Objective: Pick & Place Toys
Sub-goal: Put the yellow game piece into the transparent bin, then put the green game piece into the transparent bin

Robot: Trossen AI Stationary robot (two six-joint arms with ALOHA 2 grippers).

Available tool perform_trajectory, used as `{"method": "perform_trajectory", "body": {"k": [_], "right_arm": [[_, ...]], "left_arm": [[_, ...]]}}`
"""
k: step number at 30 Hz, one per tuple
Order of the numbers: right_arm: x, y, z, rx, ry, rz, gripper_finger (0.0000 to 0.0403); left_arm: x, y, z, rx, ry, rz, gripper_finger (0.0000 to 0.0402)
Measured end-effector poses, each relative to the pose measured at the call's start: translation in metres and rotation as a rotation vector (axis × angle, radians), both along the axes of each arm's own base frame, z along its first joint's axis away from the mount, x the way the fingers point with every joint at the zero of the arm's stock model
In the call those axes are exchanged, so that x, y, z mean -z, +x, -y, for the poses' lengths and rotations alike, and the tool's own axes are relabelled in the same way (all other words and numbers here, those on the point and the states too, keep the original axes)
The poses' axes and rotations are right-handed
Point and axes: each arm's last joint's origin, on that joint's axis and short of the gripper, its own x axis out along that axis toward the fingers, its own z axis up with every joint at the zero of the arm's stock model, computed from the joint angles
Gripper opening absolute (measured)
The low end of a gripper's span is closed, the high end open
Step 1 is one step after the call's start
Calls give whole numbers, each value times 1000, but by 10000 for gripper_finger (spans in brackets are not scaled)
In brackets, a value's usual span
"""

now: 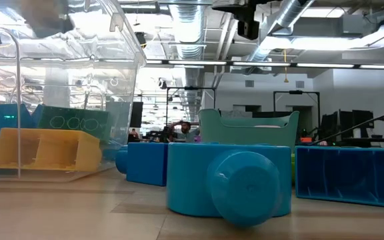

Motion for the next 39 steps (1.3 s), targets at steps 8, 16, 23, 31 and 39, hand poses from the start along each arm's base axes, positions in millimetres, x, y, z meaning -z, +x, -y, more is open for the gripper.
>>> {"method": "perform_trajectory", "body": {"k": [8,16,23,31,39], "right_arm": [[0,1,-3,-12,0,-1,179],[0,1,-8,-31,-14,3,179],[1,1,-10,-40,-20,4,179],[1,1,-10,-40,-21,4,179],[1,1,-10,-40,-21,4,179]], "left_arm": [[22,-15,15,-18,-65,-74,148],[38,-25,20,-45,-87,-133,158],[41,-26,19,-73,-104,-146,151],[41,-26,19,-73,-104,-147,161],[41,-26,19,-73,-103,-146,178]]}}
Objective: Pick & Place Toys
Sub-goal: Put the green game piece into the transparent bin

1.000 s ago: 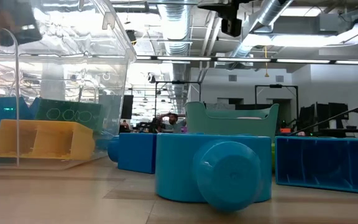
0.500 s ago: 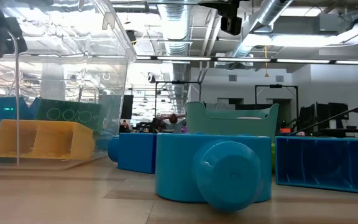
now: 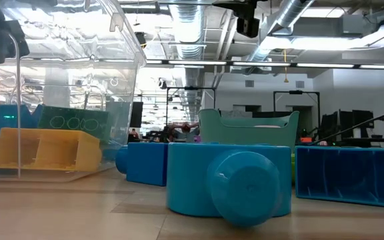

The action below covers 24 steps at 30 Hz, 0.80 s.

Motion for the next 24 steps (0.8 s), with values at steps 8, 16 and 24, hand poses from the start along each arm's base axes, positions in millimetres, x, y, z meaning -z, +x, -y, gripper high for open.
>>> {"method": "perform_trajectory", "body": {"k": [8,16,24], "right_arm": [[0,0,0,0,0,0,179],[1,0,0,-1,-1,-6,179],[18,-8,1,146,-55,-217,179]], "left_arm": [[-1,1,1,0,-9,13,182],[-2,3,2,3,-23,34,181],[-7,7,4,-7,-57,94,181]]}}
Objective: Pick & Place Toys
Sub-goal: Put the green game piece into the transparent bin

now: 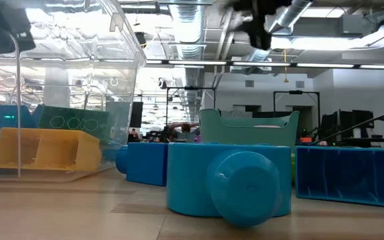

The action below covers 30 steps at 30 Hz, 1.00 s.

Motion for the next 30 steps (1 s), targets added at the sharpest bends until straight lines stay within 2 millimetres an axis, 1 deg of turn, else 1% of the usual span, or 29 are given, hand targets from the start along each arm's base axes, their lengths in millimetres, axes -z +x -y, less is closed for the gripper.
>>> {"method": "perform_trajectory", "body": {"k": [3,5,8,10,12,15,19,23,27,30], "right_arm": [[15,-4,-2,131,-98,-164,179],[25,-5,-5,187,-161,-261,179],[38,-1,-14,220,-247,-316,179],[49,0,-23,247,-265,-320,180],[61,2,-30,295,-243,-305,183],[82,-5,-40,428,-204,-313,192],[114,-22,-48,634,-225,-352,212],[140,-37,-51,776,-282,-312,231],[162,-46,-51,822,-314,-220,242],[175,-51,-49,806,-351,-164,245]], "left_arm": [[-4,4,2,-25,-17,65,181],[-7,6,3,-44,-27,108,181],[-11,9,4,-53,-27,172,181],[-15,12,5,-50,-20,222,181],[-19,15,5,-63,-15,278,181],[-26,21,3,-89,-9,372,181],[-39,30,-1,-97,22,524,181],[-52,39,-9,-95,76,661,181],[-60,47,-20,-129,114,745,181],[-61,51,-28,-164,123,751,181]]}}
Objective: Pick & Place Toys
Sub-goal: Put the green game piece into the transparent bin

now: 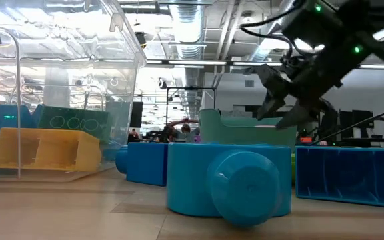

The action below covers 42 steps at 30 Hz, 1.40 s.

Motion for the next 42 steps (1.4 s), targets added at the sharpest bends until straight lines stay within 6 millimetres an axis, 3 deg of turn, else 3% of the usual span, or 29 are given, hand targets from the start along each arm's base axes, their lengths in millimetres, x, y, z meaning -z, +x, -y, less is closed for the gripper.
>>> {"method": "perform_trajectory", "body": {"k": [3,10,14,21,34,42], "right_arm": [[14,-1,1,-28,-53,-6,245],[46,24,-2,-128,-191,-41,245],[63,35,-2,-91,-187,-48,245],[67,42,2,19,-206,-4,245],[73,43,20,50,-104,9,245],[96,44,21,68,-154,-33,245]], "left_arm": [[0,3,-6,-14,-1,1,181],[-1,5,-11,-27,-8,13,181],[-2,6,-11,-28,-18,17,181],[-4,6,-11,-30,-57,31,181],[-3,7,-14,-44,-81,30,181],[-3,10,-23,-83,-81,31,181]]}}
